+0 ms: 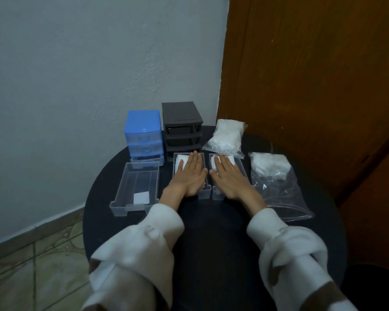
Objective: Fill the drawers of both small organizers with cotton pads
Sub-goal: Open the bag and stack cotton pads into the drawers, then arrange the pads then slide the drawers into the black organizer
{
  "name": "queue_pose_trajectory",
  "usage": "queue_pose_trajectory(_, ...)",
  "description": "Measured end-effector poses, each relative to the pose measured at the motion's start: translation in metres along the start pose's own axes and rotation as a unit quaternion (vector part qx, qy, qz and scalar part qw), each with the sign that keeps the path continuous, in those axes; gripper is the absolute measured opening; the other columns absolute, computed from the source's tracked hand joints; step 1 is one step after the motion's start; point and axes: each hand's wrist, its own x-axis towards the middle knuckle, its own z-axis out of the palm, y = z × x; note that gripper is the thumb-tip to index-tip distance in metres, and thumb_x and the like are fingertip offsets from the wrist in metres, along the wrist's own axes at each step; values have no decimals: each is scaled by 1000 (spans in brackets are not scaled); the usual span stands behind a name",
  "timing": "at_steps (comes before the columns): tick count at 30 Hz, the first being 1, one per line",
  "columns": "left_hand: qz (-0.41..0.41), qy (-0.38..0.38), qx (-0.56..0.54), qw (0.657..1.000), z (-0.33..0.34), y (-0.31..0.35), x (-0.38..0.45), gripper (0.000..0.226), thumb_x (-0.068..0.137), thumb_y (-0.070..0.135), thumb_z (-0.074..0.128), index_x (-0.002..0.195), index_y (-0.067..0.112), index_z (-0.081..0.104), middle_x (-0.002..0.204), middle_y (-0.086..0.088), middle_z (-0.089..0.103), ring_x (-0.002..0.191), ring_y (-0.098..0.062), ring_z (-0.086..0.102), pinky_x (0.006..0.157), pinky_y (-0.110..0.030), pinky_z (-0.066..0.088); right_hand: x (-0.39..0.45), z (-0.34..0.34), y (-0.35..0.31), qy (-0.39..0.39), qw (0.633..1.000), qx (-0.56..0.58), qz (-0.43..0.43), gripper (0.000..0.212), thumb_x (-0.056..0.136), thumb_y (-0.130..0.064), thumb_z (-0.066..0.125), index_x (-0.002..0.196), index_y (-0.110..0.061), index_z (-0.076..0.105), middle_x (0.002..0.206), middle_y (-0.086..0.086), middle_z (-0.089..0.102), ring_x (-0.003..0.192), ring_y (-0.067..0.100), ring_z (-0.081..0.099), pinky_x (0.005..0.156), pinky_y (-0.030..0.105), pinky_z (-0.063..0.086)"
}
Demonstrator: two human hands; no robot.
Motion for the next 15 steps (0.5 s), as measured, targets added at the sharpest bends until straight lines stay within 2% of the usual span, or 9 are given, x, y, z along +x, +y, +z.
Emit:
queue_pose_trajectory(4, 4, 32, -3, 999, 2, 0, -1, 56, 103, 35, 14, 148, 9, -9, 157, -6, -15, 144, -13, -14, 114, -32, -11, 0, 2, 3, 28, 999, 14, -7, 59, 102, -41, 19, 150, -14, -3, 158, 5, -11, 145, 15, -10, 118, 36, -3)
queue_pose_trajectory(9, 16, 80, -36, 996, -4, 3, -7, 61, 102, 37, 25, 149, 10, -4, 158, -5, -7, 145, -14, -8, 116, -34, -6, -2, -3, 5, 93, 988, 123, -20, 67, 100, -42, 32, 150, -13, -2, 158, 5, -7, 145, 15, -7, 116, 36, -6)
queue_pose_trajectory(12, 13, 110, -60, 992, -14, 9, -9, 63, 101, 39, 27, 150, 11, -1, 158, -6, -4, 145, -15, -8, 114, -36, -10, -11, -22, 5, 118, 965, 233, -23, 65, 99, -41, 38, 150, -18, 6, 159, 1, 2, 145, 18, 3, 116, 35, 5)
queue_pose_trajectory(15, 48, 147, -73, 985, -27, 31, -8, 59, 101, 30, 36, 149, 9, 11, 158, -9, 10, 146, -20, 5, 115, -40, -7, -22, -47, 14, 161, 953, 257, -13, 55, 97, -31, 46, 147, -20, 24, 156, 3, 20, 140, 22, 26, 113, 37, 23)
